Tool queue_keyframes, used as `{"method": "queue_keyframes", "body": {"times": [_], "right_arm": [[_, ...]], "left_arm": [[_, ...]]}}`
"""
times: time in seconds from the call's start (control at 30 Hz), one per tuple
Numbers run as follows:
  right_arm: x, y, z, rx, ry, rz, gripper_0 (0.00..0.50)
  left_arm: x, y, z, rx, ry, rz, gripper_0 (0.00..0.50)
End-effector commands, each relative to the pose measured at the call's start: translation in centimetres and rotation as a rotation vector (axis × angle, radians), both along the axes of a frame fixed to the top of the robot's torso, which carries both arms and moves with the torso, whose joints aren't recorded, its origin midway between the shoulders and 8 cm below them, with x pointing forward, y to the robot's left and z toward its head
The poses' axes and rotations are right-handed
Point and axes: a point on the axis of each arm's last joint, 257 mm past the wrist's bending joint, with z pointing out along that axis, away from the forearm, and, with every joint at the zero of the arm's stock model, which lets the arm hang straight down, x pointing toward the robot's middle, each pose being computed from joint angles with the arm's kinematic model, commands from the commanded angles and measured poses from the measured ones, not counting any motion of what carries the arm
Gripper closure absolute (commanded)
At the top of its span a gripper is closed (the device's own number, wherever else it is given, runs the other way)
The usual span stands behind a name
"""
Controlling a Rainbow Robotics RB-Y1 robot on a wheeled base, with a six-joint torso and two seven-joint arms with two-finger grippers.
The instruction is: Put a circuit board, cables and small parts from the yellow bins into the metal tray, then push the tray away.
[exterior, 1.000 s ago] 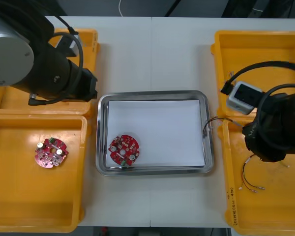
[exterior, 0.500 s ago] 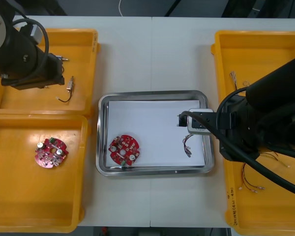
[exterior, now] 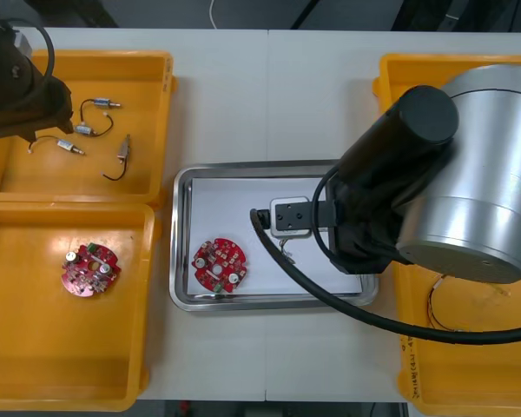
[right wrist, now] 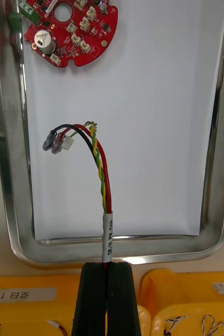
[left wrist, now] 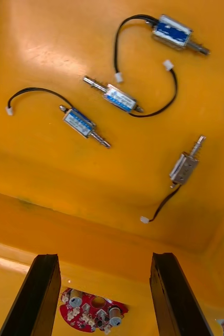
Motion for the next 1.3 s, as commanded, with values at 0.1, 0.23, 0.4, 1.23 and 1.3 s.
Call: {"method": "queue_keyframes", "body": {"times": [0.1, 0.23, 0.4, 1.23, 1.3], "right_arm": [[0.6, 2.1, -0.9, -0.044, 0.002, 0.020, 0.500], [1.2, 2.3, -2.3, -0.060, 0.010, 0.018, 0.500], [1.4, 2.6, -4.1, -0.067, 0.039, 0.013, 0.500], [5.0, 3.5, -10.8, -0.069, 0.028, -0.024, 0.500], [5.0, 3.4, -10.8, -0.073, 0.030, -0.025, 0.500]], "left_arm": [[2.8, 2.7, 4.4, -0.006, -0.079, 0.061, 0.000], [4.2, 3.2, 4.3, -0.036, -0.104, 0.094, 0.000], [5.4, 4.0, 3.8, -0.058, -0.124, 0.135, 0.000], [10.0, 5.1, -2.6, -0.092, -0.177, 0.199, 0.000], [10.2, 5.1, -3.1, -0.091, -0.177, 0.200, 0.000]]}}
